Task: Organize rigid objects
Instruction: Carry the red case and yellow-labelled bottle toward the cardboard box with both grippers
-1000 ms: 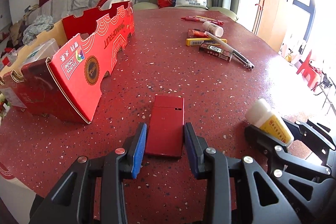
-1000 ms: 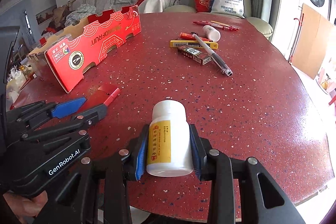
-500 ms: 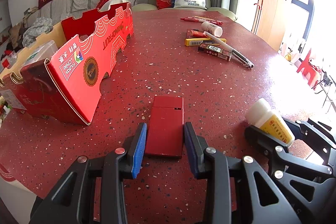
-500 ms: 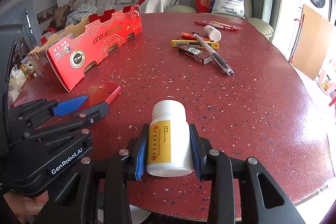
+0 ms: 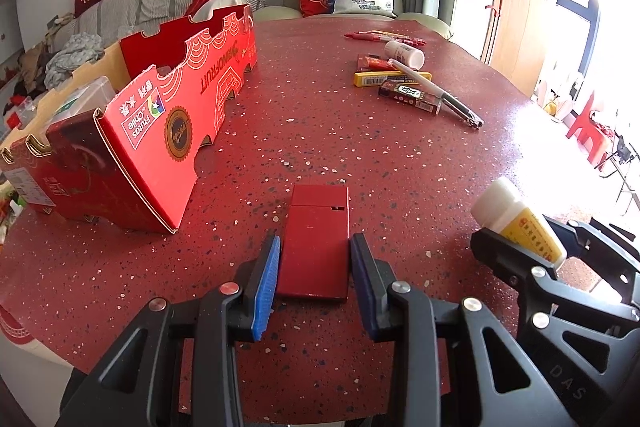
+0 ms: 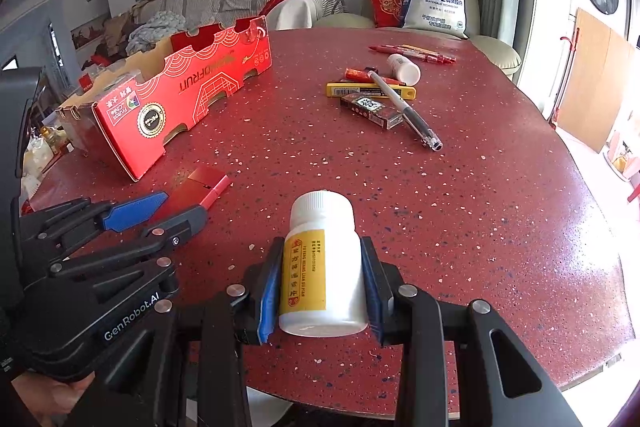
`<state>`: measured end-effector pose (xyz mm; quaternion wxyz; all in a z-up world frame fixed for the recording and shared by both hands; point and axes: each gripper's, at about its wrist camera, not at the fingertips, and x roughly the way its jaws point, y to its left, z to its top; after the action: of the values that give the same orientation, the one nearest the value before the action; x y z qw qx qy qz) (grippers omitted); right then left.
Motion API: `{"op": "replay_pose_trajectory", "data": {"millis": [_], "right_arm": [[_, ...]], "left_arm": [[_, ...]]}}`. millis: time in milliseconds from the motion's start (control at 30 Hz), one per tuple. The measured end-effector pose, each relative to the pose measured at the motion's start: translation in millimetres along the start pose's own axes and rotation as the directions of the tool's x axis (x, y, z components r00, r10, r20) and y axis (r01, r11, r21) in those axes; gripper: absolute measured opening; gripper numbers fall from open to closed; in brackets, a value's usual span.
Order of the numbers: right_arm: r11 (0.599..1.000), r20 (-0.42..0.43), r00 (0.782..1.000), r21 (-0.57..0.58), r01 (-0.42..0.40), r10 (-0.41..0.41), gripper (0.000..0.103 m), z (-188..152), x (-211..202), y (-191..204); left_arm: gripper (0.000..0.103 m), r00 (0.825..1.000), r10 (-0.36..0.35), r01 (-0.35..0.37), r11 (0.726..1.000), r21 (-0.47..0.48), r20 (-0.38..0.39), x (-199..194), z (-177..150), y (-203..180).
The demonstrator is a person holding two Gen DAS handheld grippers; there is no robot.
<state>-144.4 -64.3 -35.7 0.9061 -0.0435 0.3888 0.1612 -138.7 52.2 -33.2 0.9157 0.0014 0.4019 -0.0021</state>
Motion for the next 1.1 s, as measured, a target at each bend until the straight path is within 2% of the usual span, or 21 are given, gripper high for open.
{"op": "replay_pose_trajectory", "data": {"millis": [1100], "right_arm": [[1.000,0.035,0.999,-0.013,0.019,-0.018,0.037,-10.8,-0.1,-0.1]], "left_arm": [[0.038,0.999,-0.016,0.015,1.000,0.024,0.028,-2.9,-6.2,-1.3]]}}
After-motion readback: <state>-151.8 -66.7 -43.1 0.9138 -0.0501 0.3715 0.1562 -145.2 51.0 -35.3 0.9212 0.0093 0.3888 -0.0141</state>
